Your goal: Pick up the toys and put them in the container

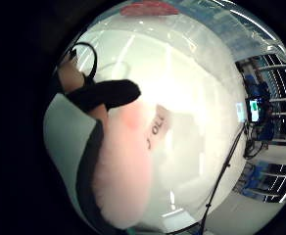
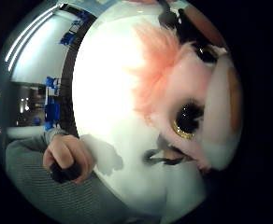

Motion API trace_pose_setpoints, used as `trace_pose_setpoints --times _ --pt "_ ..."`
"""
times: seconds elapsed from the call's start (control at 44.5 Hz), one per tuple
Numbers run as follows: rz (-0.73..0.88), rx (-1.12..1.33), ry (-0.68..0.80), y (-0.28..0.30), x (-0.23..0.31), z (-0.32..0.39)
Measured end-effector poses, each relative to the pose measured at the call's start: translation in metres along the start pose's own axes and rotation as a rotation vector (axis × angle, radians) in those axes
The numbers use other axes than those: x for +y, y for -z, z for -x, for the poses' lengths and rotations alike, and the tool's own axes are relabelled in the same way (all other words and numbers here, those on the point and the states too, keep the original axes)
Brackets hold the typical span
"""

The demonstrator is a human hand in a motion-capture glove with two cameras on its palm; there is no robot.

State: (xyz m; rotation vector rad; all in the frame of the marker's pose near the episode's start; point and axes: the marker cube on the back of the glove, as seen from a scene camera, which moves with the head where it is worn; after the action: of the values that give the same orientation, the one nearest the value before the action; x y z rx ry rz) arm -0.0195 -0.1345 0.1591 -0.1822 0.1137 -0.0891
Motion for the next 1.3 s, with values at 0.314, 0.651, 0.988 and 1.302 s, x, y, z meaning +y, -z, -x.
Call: trace_pose_setpoints --times 0.314,0.651,0.988,1.302 --pt "-0.187 -0.015 0.084 0.14 -0.022 -0.017" --pt "-0.259 0.019 0.011 0.226 -0.106 -0.034" --pt "-0.112 -0.015 -0.193 0.188 -0.261 -0.088" --pt "0.073 0.029 -0.198 0.161 -0.259 -0.099"
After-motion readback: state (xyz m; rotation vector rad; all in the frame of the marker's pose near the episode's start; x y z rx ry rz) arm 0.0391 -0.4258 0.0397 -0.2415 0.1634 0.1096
